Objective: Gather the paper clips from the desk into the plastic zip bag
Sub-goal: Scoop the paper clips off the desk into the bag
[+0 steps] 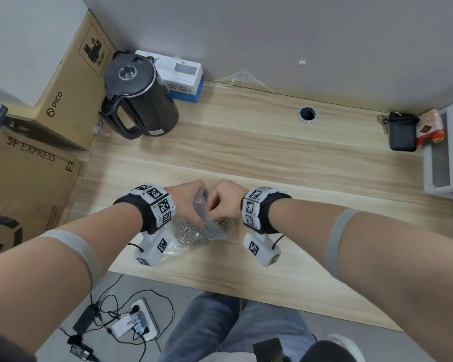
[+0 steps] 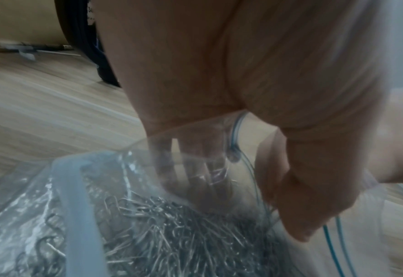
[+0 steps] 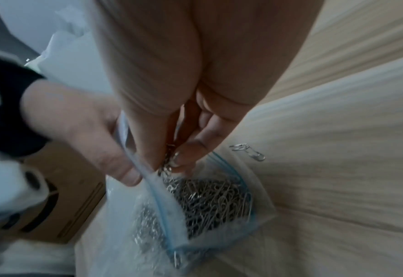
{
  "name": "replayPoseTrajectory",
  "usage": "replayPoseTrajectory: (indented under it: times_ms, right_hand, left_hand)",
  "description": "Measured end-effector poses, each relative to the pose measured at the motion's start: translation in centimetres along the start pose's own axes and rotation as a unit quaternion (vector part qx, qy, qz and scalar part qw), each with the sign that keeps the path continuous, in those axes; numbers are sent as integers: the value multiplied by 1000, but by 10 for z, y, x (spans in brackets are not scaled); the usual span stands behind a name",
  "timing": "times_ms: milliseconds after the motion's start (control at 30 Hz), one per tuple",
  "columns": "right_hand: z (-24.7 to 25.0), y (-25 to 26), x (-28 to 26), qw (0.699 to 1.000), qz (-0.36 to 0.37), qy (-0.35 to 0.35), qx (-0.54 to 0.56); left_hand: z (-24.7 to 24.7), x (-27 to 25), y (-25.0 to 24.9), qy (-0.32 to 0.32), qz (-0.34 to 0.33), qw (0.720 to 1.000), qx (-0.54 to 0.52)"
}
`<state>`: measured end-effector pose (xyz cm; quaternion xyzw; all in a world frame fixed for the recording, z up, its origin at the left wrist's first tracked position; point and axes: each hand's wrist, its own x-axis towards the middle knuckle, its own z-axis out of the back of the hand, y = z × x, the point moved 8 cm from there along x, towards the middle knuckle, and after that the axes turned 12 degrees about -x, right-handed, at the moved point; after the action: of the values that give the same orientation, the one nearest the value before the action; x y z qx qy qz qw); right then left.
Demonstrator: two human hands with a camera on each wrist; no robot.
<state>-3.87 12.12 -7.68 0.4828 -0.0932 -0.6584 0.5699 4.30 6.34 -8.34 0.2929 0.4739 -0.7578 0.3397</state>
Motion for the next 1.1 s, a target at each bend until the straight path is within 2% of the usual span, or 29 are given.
replayPoseTrajectory:
  times_ms: [233, 400, 467, 533, 633, 767, 1000, 1100]
  right_hand:
    - [-10, 1, -2, 999, 0, 26, -29]
    - [-10, -2, -5, 998, -7, 54, 7]
    - [-2, -3, -3, 999, -17, 25, -33]
    - [16, -10, 1, 994, -32, -40, -100]
    - [33, -36, 6, 975, -94, -86, -183]
    - [26, -59, 9, 958, -143, -51, -242]
    - [7, -58, 20, 956, -147, -51, -251]
    - [9, -61, 21, 957, -147, -21, -247]
  left_hand:
    - [-3, -6, 5, 21, 5, 1000, 20]
    - [-4, -11, 12, 18, 11, 1000, 16]
    - [-4, -11, 13, 18, 9, 1000, 16]
    - [-4, -13, 17, 22, 11, 1000, 10]
    - [-3, -15, 23, 27, 18, 999, 3]
    - [-4, -16, 29, 27, 23, 999, 5]
    - [-3, -14, 36, 19, 28, 999, -1]
    - [-3, -14, 36, 20, 32, 999, 6]
